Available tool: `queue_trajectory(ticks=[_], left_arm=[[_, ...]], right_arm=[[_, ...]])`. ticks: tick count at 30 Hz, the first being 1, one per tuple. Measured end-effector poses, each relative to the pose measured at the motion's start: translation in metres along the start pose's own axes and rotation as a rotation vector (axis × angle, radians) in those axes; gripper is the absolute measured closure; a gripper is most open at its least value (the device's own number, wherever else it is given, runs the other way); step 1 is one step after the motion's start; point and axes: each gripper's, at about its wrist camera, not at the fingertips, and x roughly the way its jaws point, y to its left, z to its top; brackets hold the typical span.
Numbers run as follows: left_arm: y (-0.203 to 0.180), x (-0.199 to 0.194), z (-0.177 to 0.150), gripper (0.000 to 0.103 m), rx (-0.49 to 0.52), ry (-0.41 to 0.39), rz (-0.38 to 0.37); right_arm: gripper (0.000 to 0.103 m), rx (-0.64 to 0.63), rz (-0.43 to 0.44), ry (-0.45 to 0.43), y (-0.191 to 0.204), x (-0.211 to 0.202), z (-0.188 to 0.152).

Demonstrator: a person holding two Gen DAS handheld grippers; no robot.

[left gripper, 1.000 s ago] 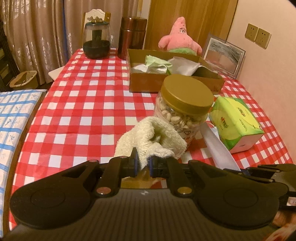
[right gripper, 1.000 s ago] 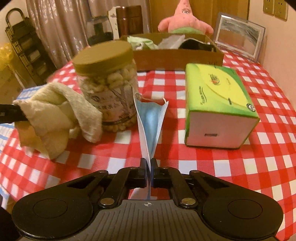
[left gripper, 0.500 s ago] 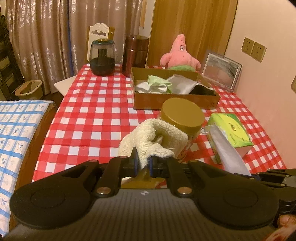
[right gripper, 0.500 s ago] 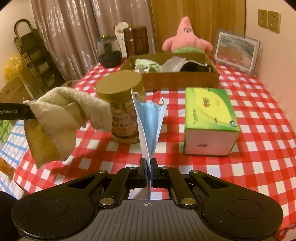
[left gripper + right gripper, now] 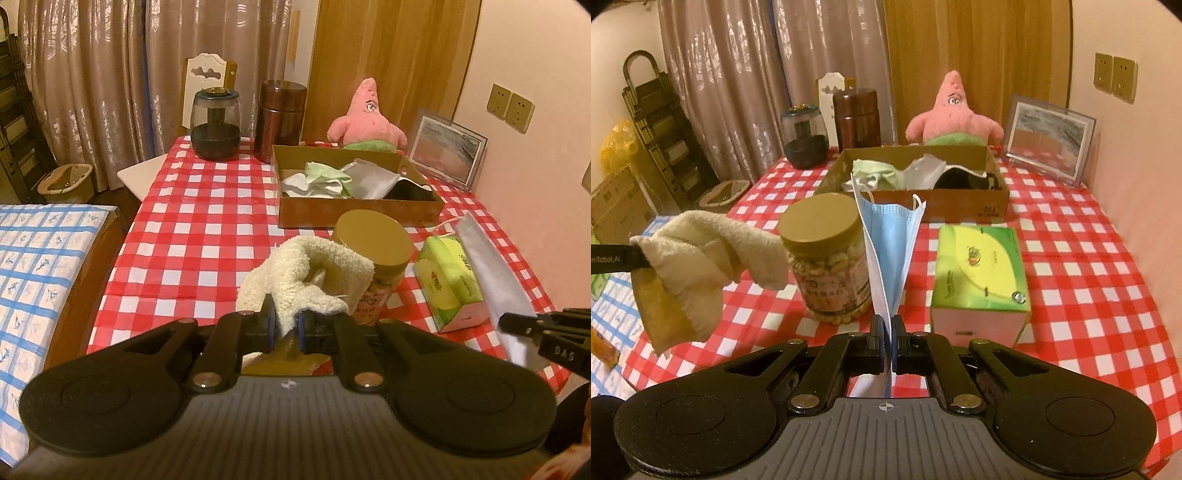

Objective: Organize soft objects
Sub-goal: 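Lift and carry the cream towel and blue face mask over the tray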

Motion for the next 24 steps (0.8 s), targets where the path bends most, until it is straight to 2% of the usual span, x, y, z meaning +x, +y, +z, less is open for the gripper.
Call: queue_trajectory(ticks=[12,24], left_arm=[[0.01,0.022,0.023,0.093,0.008,0.011,-0.022],[0.018,0.06,0.078,0.093,0.054,-0.002,-0.025]], right_arm=[[0.099,-0.011,-0.003,-0.008,-0.026,-0.004,0.022],[0.099,-0.027,0.013,-0.02,-0.068,0.006,0.072]])
